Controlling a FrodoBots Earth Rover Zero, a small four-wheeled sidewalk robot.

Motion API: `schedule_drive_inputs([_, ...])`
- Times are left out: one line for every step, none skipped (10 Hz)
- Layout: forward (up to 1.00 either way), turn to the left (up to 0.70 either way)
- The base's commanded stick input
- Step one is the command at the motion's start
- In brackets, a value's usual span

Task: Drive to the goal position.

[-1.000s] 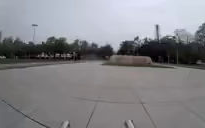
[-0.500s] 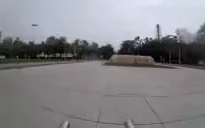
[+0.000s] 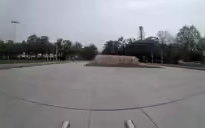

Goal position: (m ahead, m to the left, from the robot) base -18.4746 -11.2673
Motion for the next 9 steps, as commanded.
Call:
schedule_drive_inputs([1.0, -0.4])
schedule_drive_inputs([1.0, -0.4])
schedule_drive_inputs([1.0, -0.4])
schedule_drive_inputs([1.0, -0.4])
schedule_drive_inputs([1.0, -0.4])
schedule_drive_inputs([1.0, -0.4])
schedule_drive_inputs([1.0, -0.4])
schedule_drive_inputs([1.0, -0.4])
schedule_drive_inputs([1.0, -0.4])
